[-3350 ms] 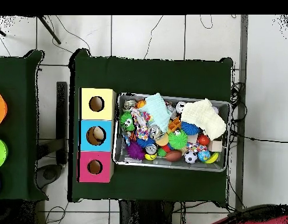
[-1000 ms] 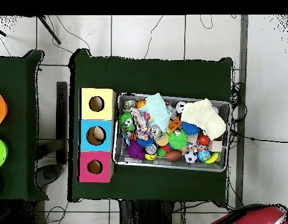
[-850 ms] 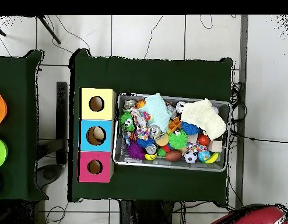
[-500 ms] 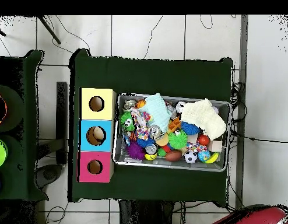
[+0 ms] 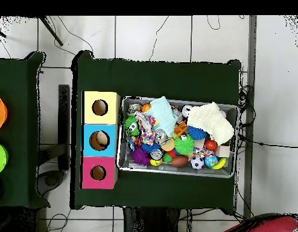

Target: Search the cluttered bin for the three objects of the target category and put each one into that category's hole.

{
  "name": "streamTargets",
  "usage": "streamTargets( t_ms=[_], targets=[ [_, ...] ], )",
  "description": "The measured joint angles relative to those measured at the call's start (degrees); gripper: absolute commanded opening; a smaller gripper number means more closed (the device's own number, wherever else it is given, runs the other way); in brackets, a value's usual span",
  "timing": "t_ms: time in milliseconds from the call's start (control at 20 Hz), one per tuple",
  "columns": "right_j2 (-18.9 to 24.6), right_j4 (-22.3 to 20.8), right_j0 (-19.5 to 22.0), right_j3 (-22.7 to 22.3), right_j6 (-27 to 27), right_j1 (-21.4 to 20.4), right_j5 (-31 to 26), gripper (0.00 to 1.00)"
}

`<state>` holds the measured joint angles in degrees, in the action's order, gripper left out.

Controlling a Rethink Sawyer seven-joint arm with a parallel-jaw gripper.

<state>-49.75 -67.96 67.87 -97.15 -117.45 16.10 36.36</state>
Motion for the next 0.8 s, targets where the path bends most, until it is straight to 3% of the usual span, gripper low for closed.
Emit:
streamTargets(
  t_ms=[800],
  targets=[
    [0.4,1.7,1.1,-0.1,0.0,0.0,0.0,1.0]
  ],
)
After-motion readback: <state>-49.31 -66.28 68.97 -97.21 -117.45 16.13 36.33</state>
